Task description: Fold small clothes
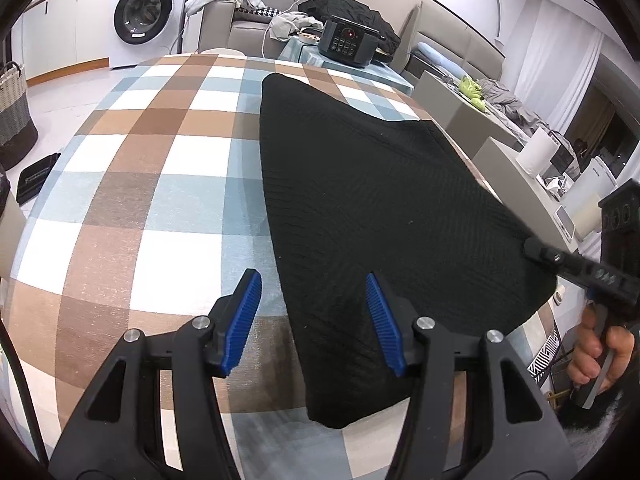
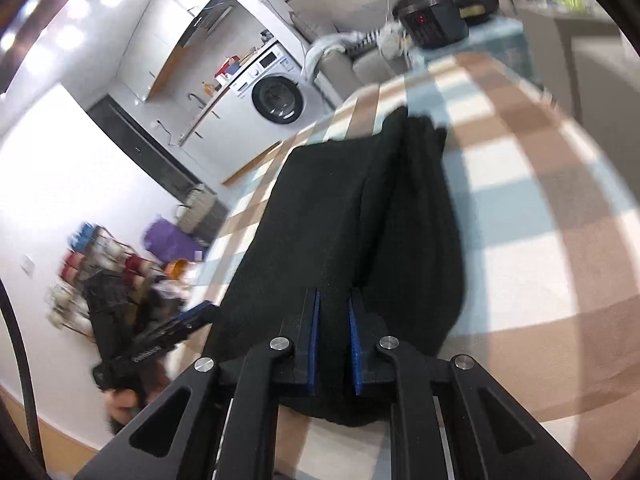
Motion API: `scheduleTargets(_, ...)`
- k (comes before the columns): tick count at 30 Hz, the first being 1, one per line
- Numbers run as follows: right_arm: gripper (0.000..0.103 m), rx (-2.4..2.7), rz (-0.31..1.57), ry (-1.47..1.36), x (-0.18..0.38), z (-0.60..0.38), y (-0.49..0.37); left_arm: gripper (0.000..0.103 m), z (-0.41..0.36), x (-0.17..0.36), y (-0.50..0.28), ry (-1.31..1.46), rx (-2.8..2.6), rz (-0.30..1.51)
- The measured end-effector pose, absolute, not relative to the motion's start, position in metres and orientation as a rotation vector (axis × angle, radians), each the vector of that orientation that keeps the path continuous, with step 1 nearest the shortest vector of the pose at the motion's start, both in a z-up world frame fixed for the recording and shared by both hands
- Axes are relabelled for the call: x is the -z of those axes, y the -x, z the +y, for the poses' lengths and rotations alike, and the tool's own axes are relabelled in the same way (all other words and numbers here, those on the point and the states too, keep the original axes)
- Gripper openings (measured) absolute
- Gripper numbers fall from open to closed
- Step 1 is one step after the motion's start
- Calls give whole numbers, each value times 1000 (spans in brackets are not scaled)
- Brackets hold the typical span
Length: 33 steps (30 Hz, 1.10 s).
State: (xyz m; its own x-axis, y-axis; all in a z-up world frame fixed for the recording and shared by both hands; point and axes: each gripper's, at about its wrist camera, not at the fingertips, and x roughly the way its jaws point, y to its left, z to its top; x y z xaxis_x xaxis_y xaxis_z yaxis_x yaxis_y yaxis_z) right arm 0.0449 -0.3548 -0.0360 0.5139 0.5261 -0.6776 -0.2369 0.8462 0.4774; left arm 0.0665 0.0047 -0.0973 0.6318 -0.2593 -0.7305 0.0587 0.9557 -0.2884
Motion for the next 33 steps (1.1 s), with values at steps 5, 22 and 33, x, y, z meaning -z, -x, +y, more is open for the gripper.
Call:
scheduleTargets(5, 15, -401, 1031, -334, 62, -355, -56, 52, 6, 100, -66, 226, 170, 880)
scheduleTargets(22, 25, -474, 1059, -294, 61, -351, -50, 52, 16, 110, -34, 188, 197, 896)
scheduleTargets(33, 12, -469, 1030, -254, 60, -345, -48, 52, -10, 115, -31, 143, 239, 924)
